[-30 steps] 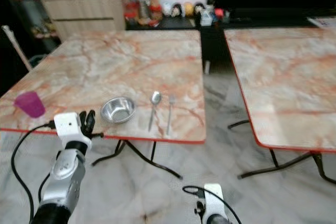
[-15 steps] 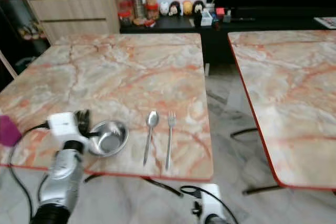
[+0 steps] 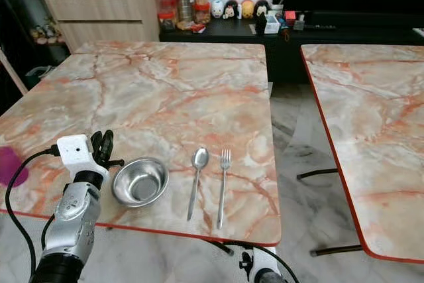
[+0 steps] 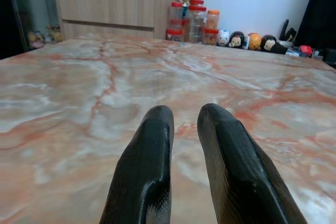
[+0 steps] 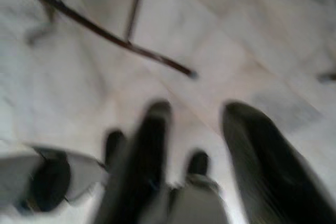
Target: Setting the table
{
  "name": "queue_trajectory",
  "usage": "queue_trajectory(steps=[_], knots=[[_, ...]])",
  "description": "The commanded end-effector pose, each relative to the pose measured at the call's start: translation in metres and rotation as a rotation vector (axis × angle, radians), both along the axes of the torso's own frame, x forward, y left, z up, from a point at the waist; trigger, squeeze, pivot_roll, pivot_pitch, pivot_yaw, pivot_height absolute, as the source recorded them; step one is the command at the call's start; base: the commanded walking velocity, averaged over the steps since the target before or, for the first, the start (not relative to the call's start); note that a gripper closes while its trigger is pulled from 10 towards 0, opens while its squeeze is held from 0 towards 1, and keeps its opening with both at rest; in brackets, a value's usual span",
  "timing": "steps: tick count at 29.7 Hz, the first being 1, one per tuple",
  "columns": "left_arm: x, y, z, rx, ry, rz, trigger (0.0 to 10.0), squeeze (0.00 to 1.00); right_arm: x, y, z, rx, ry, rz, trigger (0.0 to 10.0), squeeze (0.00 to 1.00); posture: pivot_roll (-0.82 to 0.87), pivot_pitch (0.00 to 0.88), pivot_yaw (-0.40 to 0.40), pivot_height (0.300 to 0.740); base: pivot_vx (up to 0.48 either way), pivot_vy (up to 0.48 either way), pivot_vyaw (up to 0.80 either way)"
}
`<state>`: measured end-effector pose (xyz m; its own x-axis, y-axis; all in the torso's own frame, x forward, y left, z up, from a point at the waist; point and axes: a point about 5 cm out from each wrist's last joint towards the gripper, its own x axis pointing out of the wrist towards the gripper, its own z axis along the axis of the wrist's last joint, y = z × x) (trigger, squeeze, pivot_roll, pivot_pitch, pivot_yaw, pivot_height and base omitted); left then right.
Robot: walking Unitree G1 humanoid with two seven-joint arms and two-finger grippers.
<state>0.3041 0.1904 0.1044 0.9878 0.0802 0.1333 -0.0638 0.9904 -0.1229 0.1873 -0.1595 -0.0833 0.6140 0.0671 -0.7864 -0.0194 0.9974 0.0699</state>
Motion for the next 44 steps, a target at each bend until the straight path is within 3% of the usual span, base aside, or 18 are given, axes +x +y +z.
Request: queue_trajectory(steps=[1, 2, 3, 4, 12, 16, 18, 20, 25, 28, 36, 44], knots=[[0.001, 0.003, 0.006, -0.006, -0.019, 0.003, 10.0, 0.0, 0.0, 0.002, 0.0, 0.009, 0.0, -0.009, 10.0, 0.0, 0.12, 0.009, 0.051, 0.74, 0.0, 0.0, 0.0], [-0.001, 0.006, 0.006, -0.019, -0.004, -0.013, 10.0, 0.23, -0.001, 0.002, -0.001, 0.008, 0.002, -0.011, 10.0, 0.0, 0.12, 0.009, 0.051, 0.74, 0.0, 0.0, 0.0], [-0.002, 0.007, 0.006, -0.029, 0.006, -0.025, 10.0, 0.23, -0.002, 0.001, -0.001, 0.008, 0.004, -0.012, 10.0, 0.0, 0.12, 0.009, 0.051, 0.74, 0.0, 0.0, 0.0], [-0.004, 0.009, 0.006, -0.038, 0.02, -0.046, 10.0, 1.0, -0.002, 0.001, -0.001, 0.008, 0.005, -0.015, 10.0, 0.0, 0.12, 0.012, 0.054, 0.74, 0.0, 0.0, 0.0], [-0.014, 0.003, 0.0, -0.031, 0.109, -0.211, 10.0, 1.0, -0.003, 0.002, -0.002, 0.009, 0.01, -0.014, 10.0, 0.0, 0.13, 0.016, 0.057, 0.74, 0.0, 0.0, 0.0], [-0.016, 0.004, 0.0, -0.029, 0.132, -0.232, 10.0, 1.0, -0.003, 0.003, -0.002, 0.01, 0.011, -0.014, 10.0, 0.0, 0.13, 0.017, 0.059, 0.74, 0.0, 0.0, 0.0], [-0.018, 0.006, -0.005, -0.035, 0.198, -0.238, 10.0, 1.0, -0.004, 0.003, -0.002, 0.011, 0.012, -0.015, 10.0, 0.0, 0.13, 0.017, 0.059, 0.74, 0.0, 0.0, 0.0], [-0.019, 0.008, -0.009, -0.041, 0.227, -0.238, 10.0, 0.0, -0.004, 0.003, -0.002, 0.012, 0.012, -0.016, 10.0, 0.0, 0.13, 0.019, 0.063, 0.74, 0.0, 0.0, 0.0], [-0.023, 0.012, -0.016, -0.098, 0.293, -0.257, 10.0, 0.0, -0.005, 0.003, -0.002, 0.012, 0.013, -0.019, 10.0, 0.0, 0.13, 0.021, 0.065, 0.74, 0.0, 0.0, 0.0], [-0.026, 0.014, -0.022, -0.079, 0.34, -0.26, 10.0, 0.0, -0.005, 0.003, -0.003, 0.013, 0.014, -0.018, 10.0, 0.0, 0.13, 0.022, 0.065, 0.74, 0.0, 0.0, 0.0], [-0.029, 0.017, -0.023, -0.14, 0.383, -0.276, 10.0, 0.0, -0.006, 0.003, -0.003, 0.013, 0.015, -0.016, 10.0, 0.0, 0.13, 0.024, 0.065, 0.74, 0.0, 0.0, 0.0], [-0.029, 0.026, -0.019, -0.135, 0.396, -0.271, 10.0, 0.0, -0.005, 0.003, -0.003, 0.014, 0.013, -0.017, 10.0, 0.0, 0.13, 0.025, 0.067, 0.74, 0.0, 0.0, 0.0]])
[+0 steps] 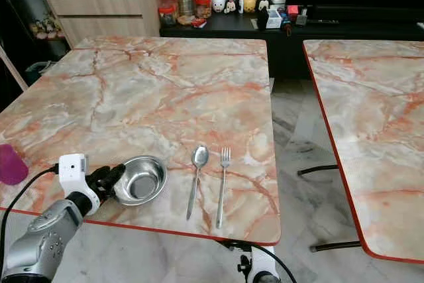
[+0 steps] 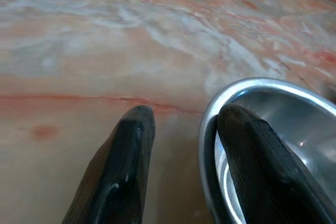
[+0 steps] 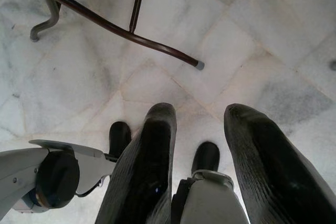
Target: Setting the table
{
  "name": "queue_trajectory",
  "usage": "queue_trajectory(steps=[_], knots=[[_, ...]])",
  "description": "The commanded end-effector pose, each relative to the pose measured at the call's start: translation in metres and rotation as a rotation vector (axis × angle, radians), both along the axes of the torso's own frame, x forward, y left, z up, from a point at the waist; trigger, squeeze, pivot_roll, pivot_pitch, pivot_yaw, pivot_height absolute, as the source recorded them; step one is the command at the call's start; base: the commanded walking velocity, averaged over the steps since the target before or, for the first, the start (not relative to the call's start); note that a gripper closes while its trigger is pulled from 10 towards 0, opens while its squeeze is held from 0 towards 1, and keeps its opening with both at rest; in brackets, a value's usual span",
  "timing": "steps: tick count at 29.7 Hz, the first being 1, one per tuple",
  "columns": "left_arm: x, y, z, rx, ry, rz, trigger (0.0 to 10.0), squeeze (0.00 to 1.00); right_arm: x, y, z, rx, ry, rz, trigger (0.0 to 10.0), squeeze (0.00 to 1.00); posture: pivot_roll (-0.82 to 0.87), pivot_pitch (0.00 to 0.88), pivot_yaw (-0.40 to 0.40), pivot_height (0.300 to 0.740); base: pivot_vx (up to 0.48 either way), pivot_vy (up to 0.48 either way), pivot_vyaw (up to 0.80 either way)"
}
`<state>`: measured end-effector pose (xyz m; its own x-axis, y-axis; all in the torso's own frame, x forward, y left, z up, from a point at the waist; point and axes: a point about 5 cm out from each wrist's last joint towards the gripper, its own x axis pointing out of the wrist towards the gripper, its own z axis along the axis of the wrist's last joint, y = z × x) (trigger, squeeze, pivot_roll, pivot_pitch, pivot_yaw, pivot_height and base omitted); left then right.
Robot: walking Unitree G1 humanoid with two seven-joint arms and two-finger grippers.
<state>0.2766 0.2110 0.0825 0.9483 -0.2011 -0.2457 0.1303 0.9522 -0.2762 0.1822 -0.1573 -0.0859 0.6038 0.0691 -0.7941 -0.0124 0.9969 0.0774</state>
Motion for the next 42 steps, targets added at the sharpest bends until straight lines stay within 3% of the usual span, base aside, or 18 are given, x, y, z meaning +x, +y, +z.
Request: queue_trajectory(steps=[1, 15, 42], knots=[[-0.001, 0.006, 0.003, 0.01, 0.006, 0.001, 10.0, 0.0, 0.0, 0.001, 0.0, 0.007, -0.001, -0.011, 10.0, 0.0, 0.13, 0.025, 0.067, 0.74, 0.0, 0.0, 0.0], [-0.003, 0.021, 0.006, 0.049, 0.06, -0.08, 10.0, 0.0, 0.001, 0.002, 0.0, 0.01, -0.003, -0.018, 10.0, 0.0, 0.13, 0.022, 0.075, 0.74, 0.0, 0.0, 0.0], [-0.009, 0.015, 0.014, 0.014, 0.078, -0.251, 10.0, 0.0, -0.001, 0.002, -0.001, 0.012, 0.001, -0.015, 10.0, 0.0, 0.13, 0.015, 0.082, 0.74, 0.0, 0.0, 0.0]])
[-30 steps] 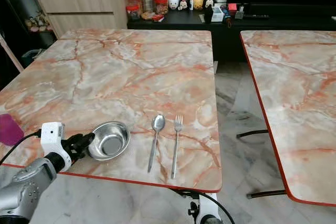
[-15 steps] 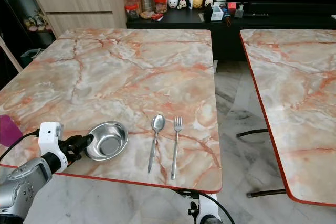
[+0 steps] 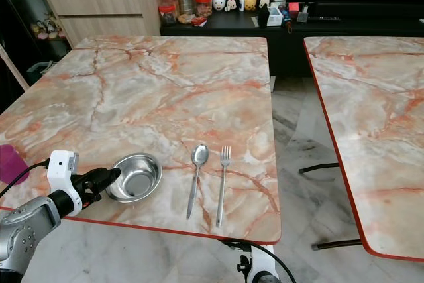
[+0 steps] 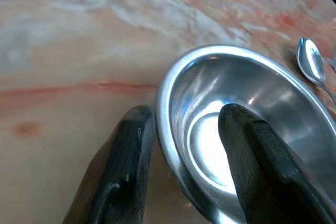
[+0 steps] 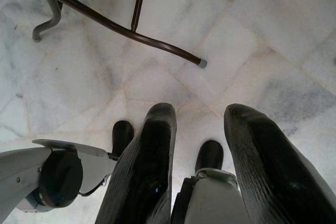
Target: Setting the table
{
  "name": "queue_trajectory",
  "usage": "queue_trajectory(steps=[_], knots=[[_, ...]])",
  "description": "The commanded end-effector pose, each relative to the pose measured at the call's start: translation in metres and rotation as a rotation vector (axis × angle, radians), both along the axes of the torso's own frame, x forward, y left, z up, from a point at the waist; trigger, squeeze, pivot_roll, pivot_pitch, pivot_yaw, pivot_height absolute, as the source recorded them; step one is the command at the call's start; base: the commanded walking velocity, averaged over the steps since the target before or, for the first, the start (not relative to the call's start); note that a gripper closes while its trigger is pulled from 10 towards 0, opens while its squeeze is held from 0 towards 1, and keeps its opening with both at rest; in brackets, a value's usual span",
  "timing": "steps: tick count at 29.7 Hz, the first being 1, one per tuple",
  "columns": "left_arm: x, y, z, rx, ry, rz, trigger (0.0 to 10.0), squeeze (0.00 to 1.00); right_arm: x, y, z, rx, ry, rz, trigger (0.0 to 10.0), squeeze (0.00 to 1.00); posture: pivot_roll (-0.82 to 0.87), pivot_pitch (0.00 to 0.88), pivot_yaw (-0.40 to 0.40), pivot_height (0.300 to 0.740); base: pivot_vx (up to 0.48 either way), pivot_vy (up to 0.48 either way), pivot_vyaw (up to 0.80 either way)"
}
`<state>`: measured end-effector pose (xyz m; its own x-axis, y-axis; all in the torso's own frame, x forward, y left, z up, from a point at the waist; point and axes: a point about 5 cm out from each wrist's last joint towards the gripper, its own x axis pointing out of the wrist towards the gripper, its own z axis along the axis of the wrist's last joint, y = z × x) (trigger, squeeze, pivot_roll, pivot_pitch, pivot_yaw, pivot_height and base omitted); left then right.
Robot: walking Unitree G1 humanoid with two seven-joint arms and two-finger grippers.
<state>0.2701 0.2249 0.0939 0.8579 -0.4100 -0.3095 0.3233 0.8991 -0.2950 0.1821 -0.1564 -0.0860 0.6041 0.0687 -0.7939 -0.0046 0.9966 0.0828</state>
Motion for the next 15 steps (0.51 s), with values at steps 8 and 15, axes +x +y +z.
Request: queue_trajectory(steps=[8, 15], knots=[[-0.0059, 0.0024, 0.0016, 0.029, 0.022, -0.044, 10.0, 0.0, 0.0006, 0.0049, 0.0001, 0.01, -0.002, 0.002, 10.0, 0.0, 0.13, 0.003, 0.091, 0.74, 0.0, 0.0, 0.0], [-0.0076, 0.0001, 0.0006, 0.031, 0.037, -0.065, 10.0, 0.0, -0.0013, 0.0055, -0.0007, 0.013, 0.001, -0.003, 10.0, 0.0, 0.13, 0.01, 0.099, 0.74, 0.0, 0.0, 0.0]])
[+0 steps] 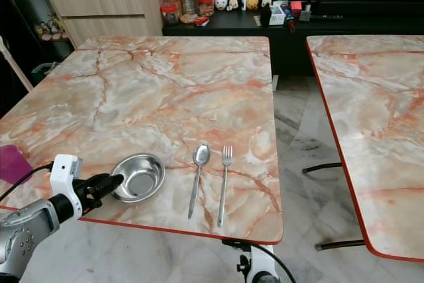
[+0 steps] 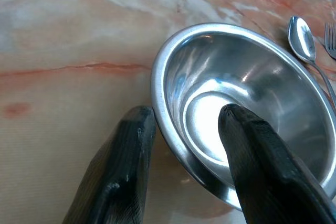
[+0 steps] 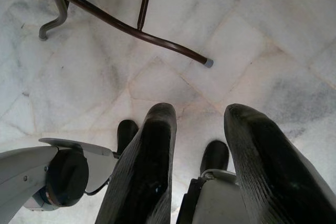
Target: Setting the table
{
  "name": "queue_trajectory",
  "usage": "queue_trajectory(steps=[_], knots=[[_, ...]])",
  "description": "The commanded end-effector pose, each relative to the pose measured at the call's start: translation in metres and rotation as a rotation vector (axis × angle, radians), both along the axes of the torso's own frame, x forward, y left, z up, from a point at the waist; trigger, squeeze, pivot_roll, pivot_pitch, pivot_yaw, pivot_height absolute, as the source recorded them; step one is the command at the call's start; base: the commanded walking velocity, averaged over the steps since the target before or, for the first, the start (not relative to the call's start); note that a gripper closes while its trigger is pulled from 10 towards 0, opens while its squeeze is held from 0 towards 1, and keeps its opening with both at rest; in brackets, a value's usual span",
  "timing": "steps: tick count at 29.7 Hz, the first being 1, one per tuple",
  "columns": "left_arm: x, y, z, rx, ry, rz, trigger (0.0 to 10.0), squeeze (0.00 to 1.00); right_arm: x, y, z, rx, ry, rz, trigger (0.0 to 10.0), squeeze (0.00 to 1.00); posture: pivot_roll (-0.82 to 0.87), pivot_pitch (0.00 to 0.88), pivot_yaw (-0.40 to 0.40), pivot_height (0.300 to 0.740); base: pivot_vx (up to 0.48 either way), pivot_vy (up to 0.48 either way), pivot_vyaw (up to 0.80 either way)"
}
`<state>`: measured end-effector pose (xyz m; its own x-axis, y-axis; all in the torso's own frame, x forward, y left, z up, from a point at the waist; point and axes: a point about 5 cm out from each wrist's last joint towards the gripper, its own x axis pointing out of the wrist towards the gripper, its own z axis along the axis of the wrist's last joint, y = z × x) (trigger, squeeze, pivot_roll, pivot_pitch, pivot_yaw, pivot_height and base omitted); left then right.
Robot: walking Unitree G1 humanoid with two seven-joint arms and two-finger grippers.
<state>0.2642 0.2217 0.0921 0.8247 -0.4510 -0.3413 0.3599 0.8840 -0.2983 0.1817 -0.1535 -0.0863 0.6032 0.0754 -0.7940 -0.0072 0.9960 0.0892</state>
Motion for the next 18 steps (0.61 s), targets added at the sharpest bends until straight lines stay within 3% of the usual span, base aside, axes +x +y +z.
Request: queue_trajectory(steps=[1, 9, 14, 15, 18], knots=[[-0.002, 0.002, 0.002, 0.021, 0.01, -0.024, 10.0, 0.0, -0.001, 0.003, -0.001, 0.008, 0.001, -0.009, 10.0, 0.0, 0.13, 0.013, 0.102, 0.74, 0.0, 0.0, 0.0], [-0.003, -0.006, 0.0, 0.031, 0.018, -0.057, 10.0, 0.0, -0.003, 0.003, -0.001, 0.009, 0.004, -0.021, 10.0, 0.0, 0.13, 0.025, 0.108, 0.74, 0.0, 0.0, 0.0], [0.002, -0.008, 0.012, -0.049, -0.066, -0.021, 10.0, 0.0, -0.003, 0.003, -0.001, 0.011, 0.004, -0.029, 10.0, 0.0, 0.13, 0.037, 0.112, 0.74, 0.0, 0.0, 0.0], [0.002, -0.008, 0.016, -0.07, -0.083, -0.014, 10.0, 1.0, -0.003, 0.002, -0.001, 0.011, 0.004, -0.03, 10.0, 0.0, 0.13, 0.037, 0.112, 0.74, 0.0, 0.0, 0.0], [0.003, -0.004, 0.023, -0.109, -0.109, 0.011, 10.0, 1.0, -0.003, 0.002, -0.002, 0.011, 0.005, -0.033, 10.0, 0.0, 0.13, 0.043, 0.114, 0.74, 0.0, 0.0, 0.0]])
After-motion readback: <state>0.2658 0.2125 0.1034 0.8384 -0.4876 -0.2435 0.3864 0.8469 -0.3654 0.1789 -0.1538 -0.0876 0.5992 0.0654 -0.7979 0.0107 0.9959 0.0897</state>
